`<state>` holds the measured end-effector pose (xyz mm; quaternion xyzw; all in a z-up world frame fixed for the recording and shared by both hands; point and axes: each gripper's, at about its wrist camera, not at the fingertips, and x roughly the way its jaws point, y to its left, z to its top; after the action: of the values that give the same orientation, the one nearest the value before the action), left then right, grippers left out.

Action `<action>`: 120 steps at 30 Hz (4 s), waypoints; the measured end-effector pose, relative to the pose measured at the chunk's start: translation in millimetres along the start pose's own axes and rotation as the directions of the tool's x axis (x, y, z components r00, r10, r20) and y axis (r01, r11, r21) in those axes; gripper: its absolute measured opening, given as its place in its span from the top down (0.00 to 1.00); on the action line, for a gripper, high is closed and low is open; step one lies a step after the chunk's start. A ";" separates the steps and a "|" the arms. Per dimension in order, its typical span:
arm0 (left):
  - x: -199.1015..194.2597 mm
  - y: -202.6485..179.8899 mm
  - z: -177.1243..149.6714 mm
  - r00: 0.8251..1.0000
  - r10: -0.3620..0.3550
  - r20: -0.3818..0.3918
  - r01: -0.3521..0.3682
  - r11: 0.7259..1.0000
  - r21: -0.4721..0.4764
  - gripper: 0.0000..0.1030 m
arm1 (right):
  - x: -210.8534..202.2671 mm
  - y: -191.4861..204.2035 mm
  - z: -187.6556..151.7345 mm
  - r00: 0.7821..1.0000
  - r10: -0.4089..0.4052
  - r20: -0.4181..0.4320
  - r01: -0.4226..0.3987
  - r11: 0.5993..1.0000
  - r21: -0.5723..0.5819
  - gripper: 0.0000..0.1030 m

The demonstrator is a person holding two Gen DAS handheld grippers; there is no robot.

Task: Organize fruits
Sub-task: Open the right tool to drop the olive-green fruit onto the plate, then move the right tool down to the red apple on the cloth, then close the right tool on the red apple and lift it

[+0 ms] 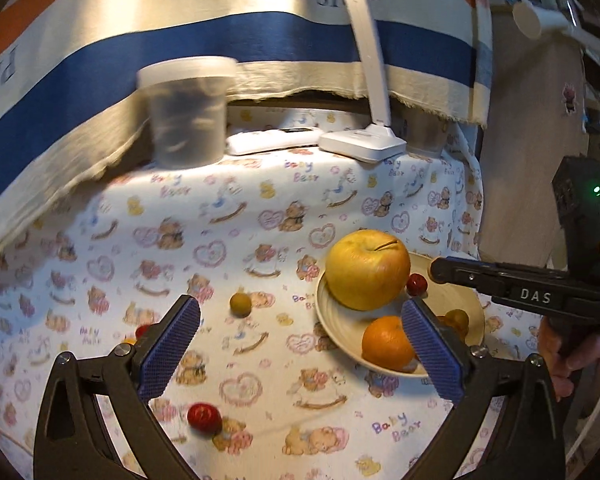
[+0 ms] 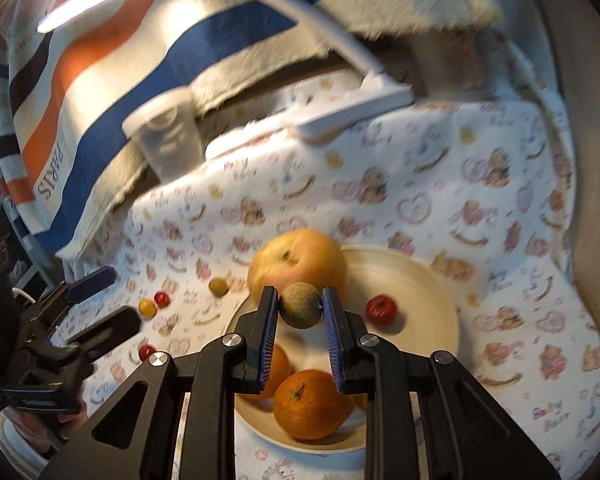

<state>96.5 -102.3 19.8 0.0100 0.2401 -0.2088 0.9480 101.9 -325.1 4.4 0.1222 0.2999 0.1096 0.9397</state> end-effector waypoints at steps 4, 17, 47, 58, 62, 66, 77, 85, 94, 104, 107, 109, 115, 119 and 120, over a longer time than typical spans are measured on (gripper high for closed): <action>5.4 8.9 -12.7 1.000 0.016 -0.009 -0.016 0.999 -0.046 0.03 | 13.2 -0.9 -7.1 0.998 0.002 -0.058 -0.001 1.000 0.014 0.77; -13.0 -0.7 -23.4 0.991 0.099 0.090 -0.103 0.994 0.037 0.03 | 26.6 -1.7 -12.2 0.994 -0.015 -0.105 0.016 1.000 0.008 0.77; -83.4 69.6 -10.5 0.945 0.246 0.215 -0.250 0.968 -0.010 0.01 | -37.4 46.6 -7.7 0.963 -0.087 0.256 0.126 0.982 -0.140 0.25; -83.1 104.6 -36.8 0.922 0.291 0.254 -0.280 0.957 -0.080 0.01 | -42.0 78.3 -23.6 0.946 -0.045 0.320 0.137 0.954 -0.268 0.16; -79.5 107.8 -37.9 0.926 0.301 0.228 -0.286 0.953 -0.097 0.01 | -38.8 92.2 -27.3 0.950 -0.049 0.310 0.142 0.948 -0.286 0.16; -77.0 114.4 -37.4 0.932 0.307 0.192 -0.288 0.950 -0.123 0.01 | -23.5 108.9 -25.9 0.974 -0.040 0.222 0.105 0.952 -0.289 0.16; -71.2 133.2 -40.3 0.898 0.431 0.090 -0.404 0.887 -0.224 0.01 | 47.6 169.1 -27.2 0.999 -0.031 -0.030 0.021 0.959 -0.282 0.17; -69.0 145.7 -42.3 0.898 0.438 0.049 -0.413 0.875 -0.254 0.01 | 93.0 193.1 -36.9 0.979 -0.035 -0.201 -0.016 0.968 -0.250 0.48; -64.6 143.0 -42.5 0.904 0.426 0.034 -0.406 0.881 -0.242 0.01 | 110.5 190.6 -51.9 0.964 -0.022 -0.264 -0.050 0.964 -0.263 0.64; -70.4 132.4 -39.7 0.889 0.450 0.086 -0.426 0.880 -0.209 0.01 | 115.6 204.7 -64.0 0.954 -0.023 -0.299 -0.086 0.934 -0.347 0.71; -67.8 133.4 -40.3 0.892 0.446 0.074 -0.423 0.882 -0.207 0.01 | 116.0 203.6 -64.3 0.954 -0.023 -0.300 -0.086 0.934 -0.346 0.74; -67.3 132.7 -40.7 0.894 0.442 0.073 -0.421 0.884 -0.203 0.01 | 114.7 206.2 -66.2 0.955 -0.037 -0.294 -0.078 0.926 -0.370 0.74; -66.7 122.9 -40.8 0.885 0.454 0.097 -0.438 0.886 -0.154 0.01 | 116.7 209.4 -69.5 0.955 -0.056 -0.293 -0.071 0.911 -0.406 0.74; -63.7 119.9 -41.6 0.892 0.443 0.089 -0.429 0.892 -0.140 0.01 | 122.7 209.3 -74.0 0.944 -0.080 -0.319 -0.070 0.900 -0.431 0.74; -63.0 119.6 -42.2 0.896 0.437 0.084 -0.423 0.895 -0.140 0.01 | 121.3 209.9 -73.1 0.945 -0.077 -0.319 -0.068 0.905 -0.420 0.74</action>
<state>75.2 36.6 1.7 -0.0052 0.1896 0.0205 0.9816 127.5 -80.6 -56.5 -0.1062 0.4212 0.1888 0.8807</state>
